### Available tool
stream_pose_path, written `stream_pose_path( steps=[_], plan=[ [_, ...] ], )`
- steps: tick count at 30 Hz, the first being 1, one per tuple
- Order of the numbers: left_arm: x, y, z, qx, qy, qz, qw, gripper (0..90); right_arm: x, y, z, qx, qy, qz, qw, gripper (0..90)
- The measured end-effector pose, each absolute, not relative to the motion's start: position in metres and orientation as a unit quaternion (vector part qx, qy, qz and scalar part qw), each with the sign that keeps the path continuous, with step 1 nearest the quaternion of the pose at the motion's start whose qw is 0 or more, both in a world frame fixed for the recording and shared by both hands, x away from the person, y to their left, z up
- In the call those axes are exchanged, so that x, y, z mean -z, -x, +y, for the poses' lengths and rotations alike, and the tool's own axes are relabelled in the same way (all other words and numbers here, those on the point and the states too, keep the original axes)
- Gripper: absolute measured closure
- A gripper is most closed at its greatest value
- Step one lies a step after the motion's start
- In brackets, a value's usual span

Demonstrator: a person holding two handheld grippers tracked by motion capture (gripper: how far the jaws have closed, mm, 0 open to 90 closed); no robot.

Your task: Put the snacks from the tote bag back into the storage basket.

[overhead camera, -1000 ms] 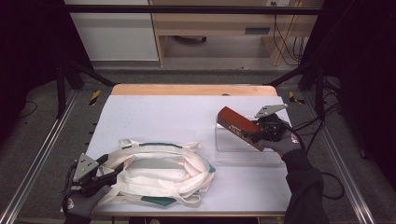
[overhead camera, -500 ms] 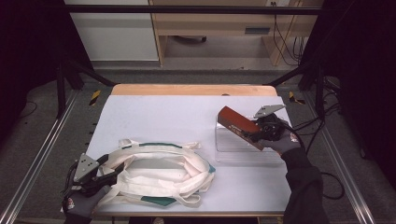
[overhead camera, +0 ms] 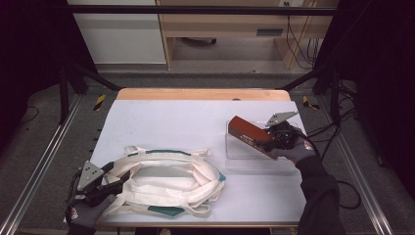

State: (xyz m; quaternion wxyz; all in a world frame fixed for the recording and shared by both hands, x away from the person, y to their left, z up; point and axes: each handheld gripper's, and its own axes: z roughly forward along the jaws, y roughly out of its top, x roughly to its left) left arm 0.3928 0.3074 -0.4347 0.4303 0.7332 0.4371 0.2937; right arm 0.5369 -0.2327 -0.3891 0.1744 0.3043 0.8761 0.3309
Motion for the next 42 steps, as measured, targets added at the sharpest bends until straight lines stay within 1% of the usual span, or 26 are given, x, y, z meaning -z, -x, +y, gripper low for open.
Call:
stream_pose_path(
  steps=[7,19,21,23,30,34,37,42],
  plan=[
    [0.435,-0.393,0.307,-0.292,-0.733,0.438,0.430,32.1,0.407,-0.543,-0.232,-0.312,-0.313,0.883,0.156,43.2],
    [0.435,-0.393,0.307,-0.291,-0.733,0.438,0.430,32.2,0.423,-0.548,-0.229,-0.280,-0.337,0.888,0.138,41.3],
    [0.435,-0.393,0.307,-0.291,-0.734,0.438,0.430,32.2,0.423,-0.548,-0.228,-0.276,-0.339,0.888,0.141,40.5],
    [0.435,-0.393,0.307,-0.291,-0.734,0.438,0.430,32.1,0.421,-0.548,-0.228,-0.285,-0.340,0.885,0.144,36.9],
    [0.435,-0.393,0.307,-0.291,-0.734,0.439,0.430,32.2,0.409,-0.539,-0.229,-0.308,-0.341,0.873,0.162,36.9],
    [0.435,-0.393,0.307,-0.291,-0.733,0.438,0.430,32.2,0.399,-0.528,-0.227,-0.327,-0.343,0.862,0.178,41.7],
    [0.435,-0.393,0.307,-0.292,-0.733,0.437,0.431,32.2,0.395,-0.518,-0.227,-0.342,-0.353,0.850,0.188,48.4],
    [0.434,-0.391,0.306,-0.290,-0.734,0.432,0.436,31.8,0.396,-0.504,-0.230,-0.344,-0.386,0.831,0.203,65.0]
  ],
)
